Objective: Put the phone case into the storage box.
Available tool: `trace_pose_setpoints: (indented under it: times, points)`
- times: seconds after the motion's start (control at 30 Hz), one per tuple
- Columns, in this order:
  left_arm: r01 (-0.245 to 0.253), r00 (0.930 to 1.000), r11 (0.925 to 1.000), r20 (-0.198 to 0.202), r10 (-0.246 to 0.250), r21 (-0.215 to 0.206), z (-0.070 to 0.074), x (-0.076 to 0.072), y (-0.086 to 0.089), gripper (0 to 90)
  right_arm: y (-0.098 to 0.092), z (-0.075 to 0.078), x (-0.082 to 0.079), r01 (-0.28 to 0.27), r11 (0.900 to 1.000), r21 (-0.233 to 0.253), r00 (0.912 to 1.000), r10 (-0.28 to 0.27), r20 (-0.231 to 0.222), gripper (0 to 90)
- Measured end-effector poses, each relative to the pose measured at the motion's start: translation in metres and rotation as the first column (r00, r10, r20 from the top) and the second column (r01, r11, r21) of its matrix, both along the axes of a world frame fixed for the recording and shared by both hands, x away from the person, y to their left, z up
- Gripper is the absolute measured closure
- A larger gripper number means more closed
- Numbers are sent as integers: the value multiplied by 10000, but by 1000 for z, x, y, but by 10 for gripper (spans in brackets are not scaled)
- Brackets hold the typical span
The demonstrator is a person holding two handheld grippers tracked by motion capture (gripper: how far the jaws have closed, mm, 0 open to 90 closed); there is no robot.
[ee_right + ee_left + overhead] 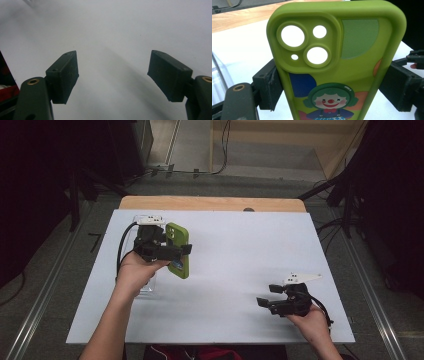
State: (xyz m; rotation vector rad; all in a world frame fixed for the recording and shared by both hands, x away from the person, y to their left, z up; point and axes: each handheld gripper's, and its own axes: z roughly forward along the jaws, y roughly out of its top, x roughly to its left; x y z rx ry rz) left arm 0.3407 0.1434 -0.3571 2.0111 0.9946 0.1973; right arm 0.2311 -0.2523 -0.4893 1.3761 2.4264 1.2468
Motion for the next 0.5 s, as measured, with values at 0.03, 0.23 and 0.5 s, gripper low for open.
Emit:
trace_pose_setpoints:
  times: [0.03, 0.23, 0.5]
  points:
    - [-54, 10000, 10000, 17, 54, -12, 1, 0, 1, 161, 0, 0, 0, -12, 10000, 7, 10000, 12, -8, 226]
    - [-362, 9993, 9993, 118, 363, -61, 4, 1, 10, 161, 0, 0, 0, -61, 9999, 100, 10000, 61, -2, 226]
    - [-692, 9973, 9975, 228, 694, -113, 8, 2, 19, 161, 1, 0, 0, -76, 9999, 116, 10000, 76, -23, 226]
